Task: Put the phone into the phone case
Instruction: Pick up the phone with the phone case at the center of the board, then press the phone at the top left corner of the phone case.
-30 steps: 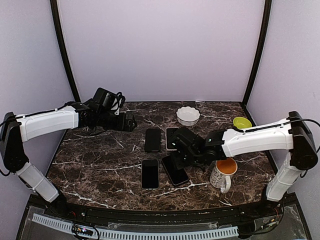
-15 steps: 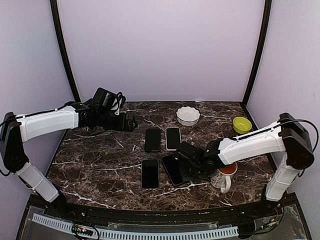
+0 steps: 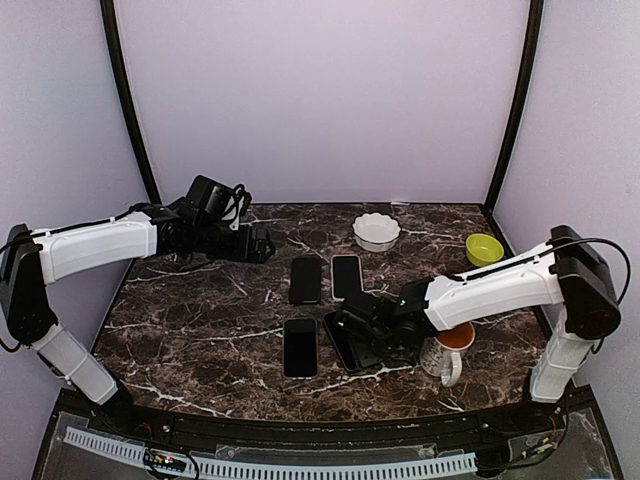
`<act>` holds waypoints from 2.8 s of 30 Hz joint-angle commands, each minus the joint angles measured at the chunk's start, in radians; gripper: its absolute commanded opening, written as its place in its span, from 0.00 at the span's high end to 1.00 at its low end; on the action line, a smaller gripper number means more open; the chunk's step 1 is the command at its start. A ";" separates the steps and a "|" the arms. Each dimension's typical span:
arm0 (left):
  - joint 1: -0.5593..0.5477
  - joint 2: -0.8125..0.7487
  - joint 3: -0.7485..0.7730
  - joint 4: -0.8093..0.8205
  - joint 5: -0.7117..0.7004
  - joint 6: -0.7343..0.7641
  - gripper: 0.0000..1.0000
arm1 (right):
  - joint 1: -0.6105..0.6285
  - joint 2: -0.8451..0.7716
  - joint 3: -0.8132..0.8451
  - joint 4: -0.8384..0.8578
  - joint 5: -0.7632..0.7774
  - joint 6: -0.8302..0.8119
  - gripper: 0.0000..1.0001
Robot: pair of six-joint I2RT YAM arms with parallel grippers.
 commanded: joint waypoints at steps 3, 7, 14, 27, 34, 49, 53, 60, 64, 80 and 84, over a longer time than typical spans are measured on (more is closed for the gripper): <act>0.008 -0.018 -0.004 0.015 0.011 0.005 0.01 | 0.014 -0.002 0.122 -0.040 0.010 -0.060 0.01; 0.007 -0.022 -0.005 0.019 0.011 0.005 0.01 | 0.013 0.007 0.138 -0.009 -0.006 -0.081 0.01; 0.009 -0.020 -0.006 0.020 0.051 0.004 0.01 | 0.002 0.089 0.175 -0.068 -0.023 -0.080 0.01; 0.009 -0.018 -0.006 0.021 0.055 0.004 0.01 | -0.006 0.140 0.140 -0.034 -0.060 -0.085 0.02; 0.009 -0.019 -0.007 0.019 0.055 0.006 0.01 | -0.007 0.161 0.115 -0.009 -0.075 -0.087 0.11; 0.009 -0.015 -0.004 0.017 0.053 0.013 0.02 | 0.000 0.123 0.110 0.023 -0.037 -0.100 0.58; 0.010 -0.015 -0.004 0.019 0.065 0.014 0.03 | 0.009 0.085 0.091 0.074 -0.006 -0.106 0.65; 0.009 -0.016 -0.012 0.062 0.170 0.012 0.07 | 0.021 -0.031 0.044 0.153 0.096 -0.115 0.73; 0.009 -0.030 -0.052 0.195 0.396 -0.013 0.08 | 0.037 -0.094 0.042 0.190 0.189 -0.130 0.75; -0.053 -0.107 -0.300 0.807 0.742 -0.287 0.01 | 0.109 -0.096 0.237 0.333 0.385 -0.286 0.75; -0.055 -0.099 -0.294 0.758 0.699 -0.270 0.13 | 0.131 -0.088 0.256 0.363 0.387 -0.321 0.75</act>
